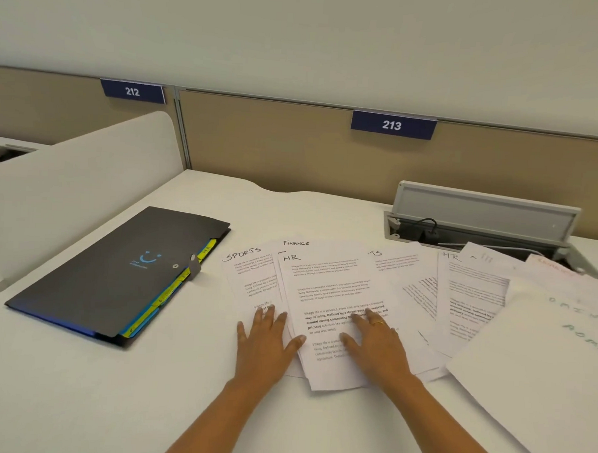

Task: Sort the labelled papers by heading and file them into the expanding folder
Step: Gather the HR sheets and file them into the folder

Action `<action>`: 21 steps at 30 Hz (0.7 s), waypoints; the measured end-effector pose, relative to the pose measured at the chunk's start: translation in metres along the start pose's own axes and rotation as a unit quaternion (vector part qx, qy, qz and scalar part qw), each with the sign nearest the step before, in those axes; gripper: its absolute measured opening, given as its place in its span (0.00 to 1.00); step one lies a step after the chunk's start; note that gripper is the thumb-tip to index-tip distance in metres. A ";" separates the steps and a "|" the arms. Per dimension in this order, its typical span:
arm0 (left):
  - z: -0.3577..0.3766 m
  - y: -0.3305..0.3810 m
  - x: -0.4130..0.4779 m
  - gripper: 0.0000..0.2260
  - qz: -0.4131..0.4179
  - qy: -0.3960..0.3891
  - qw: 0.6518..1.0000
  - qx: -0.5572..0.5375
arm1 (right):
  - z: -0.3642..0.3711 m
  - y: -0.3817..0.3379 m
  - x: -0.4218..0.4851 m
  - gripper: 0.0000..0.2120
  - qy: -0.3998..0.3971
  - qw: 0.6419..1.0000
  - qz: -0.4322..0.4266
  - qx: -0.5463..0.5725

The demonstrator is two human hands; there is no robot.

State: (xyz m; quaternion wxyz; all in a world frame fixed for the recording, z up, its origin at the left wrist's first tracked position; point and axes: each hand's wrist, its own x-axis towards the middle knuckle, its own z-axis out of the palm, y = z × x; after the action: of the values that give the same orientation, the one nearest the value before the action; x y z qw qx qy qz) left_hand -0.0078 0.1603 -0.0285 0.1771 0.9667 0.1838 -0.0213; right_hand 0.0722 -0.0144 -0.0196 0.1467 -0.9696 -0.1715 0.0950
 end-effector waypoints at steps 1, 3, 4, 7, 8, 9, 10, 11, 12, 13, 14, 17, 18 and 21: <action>0.001 0.002 -0.001 0.28 -0.005 -0.003 1.000 0.007 | -0.002 0.002 -0.003 0.27 -0.002 1.000 -0.003 -0.004; 0.002 0.004 -0.004 0.26 -0.015 0.005 1.000 0.003 | -0.008 0.006 -0.008 0.25 0.000 1.000 -0.008 0.001; 0.002 0.005 -0.005 0.26 -0.019 0.008 1.000 -0.003 | -0.010 0.009 -0.009 0.24 0.004 1.000 -0.011 0.010; -0.001 0.008 -0.006 0.25 -0.031 0.010 0.999 -0.018 | -0.019 0.019 -0.008 0.20 0.019 0.998 -0.004 0.058; -0.001 0.009 -0.006 0.25 -0.037 0.011 0.999 -0.021 | -0.022 0.023 -0.007 0.21 0.027 0.997 0.008 0.074; -0.001 0.011 -0.005 0.27 -0.045 0.011 0.999 -0.022 | -0.025 0.027 -0.005 0.22 0.033 0.996 0.022 0.083; -0.002 0.012 -0.005 0.28 -0.051 0.011 0.998 -0.020 | -0.028 0.031 -0.004 0.23 0.034 0.995 0.038 0.083; -0.001 0.014 -0.005 0.29 -0.056 0.010 0.998 -0.013 | -0.030 0.035 -0.003 0.26 0.030 0.995 0.053 0.077; -0.001 0.015 -0.005 0.30 -0.058 0.008 0.998 -0.006 | -0.032 0.038 -0.002 0.28 0.021 0.995 0.067 0.071; -0.001 0.016 -0.005 0.31 -0.059 0.004 0.998 0.000 | -0.033 0.041 -0.001 0.30 0.012 0.995 0.077 0.068; -0.001 0.018 -0.005 0.31 -0.060 -0.002 0.998 0.005 | -0.033 0.042 0.000 0.32 0.003 0.994 0.085 0.067; -0.001 0.023 -0.003 0.31 -0.057 -0.011 0.998 0.014 | -0.035 0.042 0.005 0.35 0.002 0.993 0.094 0.071; -0.002 0.024 -0.002 0.31 -0.058 -0.011 0.998 0.014 | -0.036 0.041 0.006 0.35 0.006 0.992 0.100 0.079; -0.002 0.026 0.001 0.30 -0.069 -0.009 0.998 -0.004 | -0.037 0.043 0.012 0.35 0.035 0.981 0.120 0.150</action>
State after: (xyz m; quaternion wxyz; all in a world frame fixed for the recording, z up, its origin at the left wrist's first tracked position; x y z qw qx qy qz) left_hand 0.0020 0.1390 -0.0180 0.1806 0.9508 0.2484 -0.0414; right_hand 0.1051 -0.0577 0.0002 0.2842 -0.9527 -0.0320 0.1023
